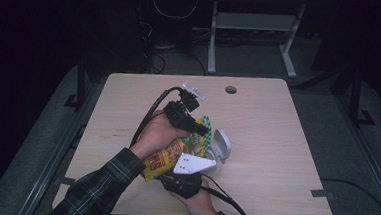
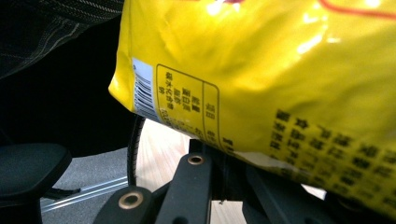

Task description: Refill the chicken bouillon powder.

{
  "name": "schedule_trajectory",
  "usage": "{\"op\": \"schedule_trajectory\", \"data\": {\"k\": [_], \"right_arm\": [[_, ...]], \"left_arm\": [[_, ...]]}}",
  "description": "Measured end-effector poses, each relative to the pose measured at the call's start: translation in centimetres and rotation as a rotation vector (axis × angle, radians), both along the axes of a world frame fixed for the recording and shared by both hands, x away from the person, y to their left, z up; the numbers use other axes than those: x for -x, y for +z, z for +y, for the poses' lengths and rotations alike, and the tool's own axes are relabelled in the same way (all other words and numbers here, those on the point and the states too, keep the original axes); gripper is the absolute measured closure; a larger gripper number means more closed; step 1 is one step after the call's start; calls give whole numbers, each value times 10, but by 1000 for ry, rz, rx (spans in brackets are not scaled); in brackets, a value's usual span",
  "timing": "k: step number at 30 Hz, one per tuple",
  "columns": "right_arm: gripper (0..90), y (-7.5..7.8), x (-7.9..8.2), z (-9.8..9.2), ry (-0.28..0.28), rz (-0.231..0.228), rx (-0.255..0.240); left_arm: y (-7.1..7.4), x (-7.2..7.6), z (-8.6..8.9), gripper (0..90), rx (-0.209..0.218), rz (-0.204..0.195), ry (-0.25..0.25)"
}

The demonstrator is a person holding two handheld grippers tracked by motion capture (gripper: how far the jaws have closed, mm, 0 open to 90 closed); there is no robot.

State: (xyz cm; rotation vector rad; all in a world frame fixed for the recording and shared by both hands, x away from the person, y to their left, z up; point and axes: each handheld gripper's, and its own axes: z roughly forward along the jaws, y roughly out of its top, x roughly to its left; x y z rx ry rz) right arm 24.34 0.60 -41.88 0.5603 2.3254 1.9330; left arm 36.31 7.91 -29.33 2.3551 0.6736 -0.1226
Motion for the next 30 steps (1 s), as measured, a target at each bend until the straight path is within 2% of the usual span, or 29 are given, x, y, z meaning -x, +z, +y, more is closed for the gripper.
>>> {"op": "schedule_trajectory", "data": {"k": [30], "right_arm": [[900, 1, 0, 0, 2, 0, -4]], "left_arm": [[0, -3, -2, 899, -17, 14, 3]]}}
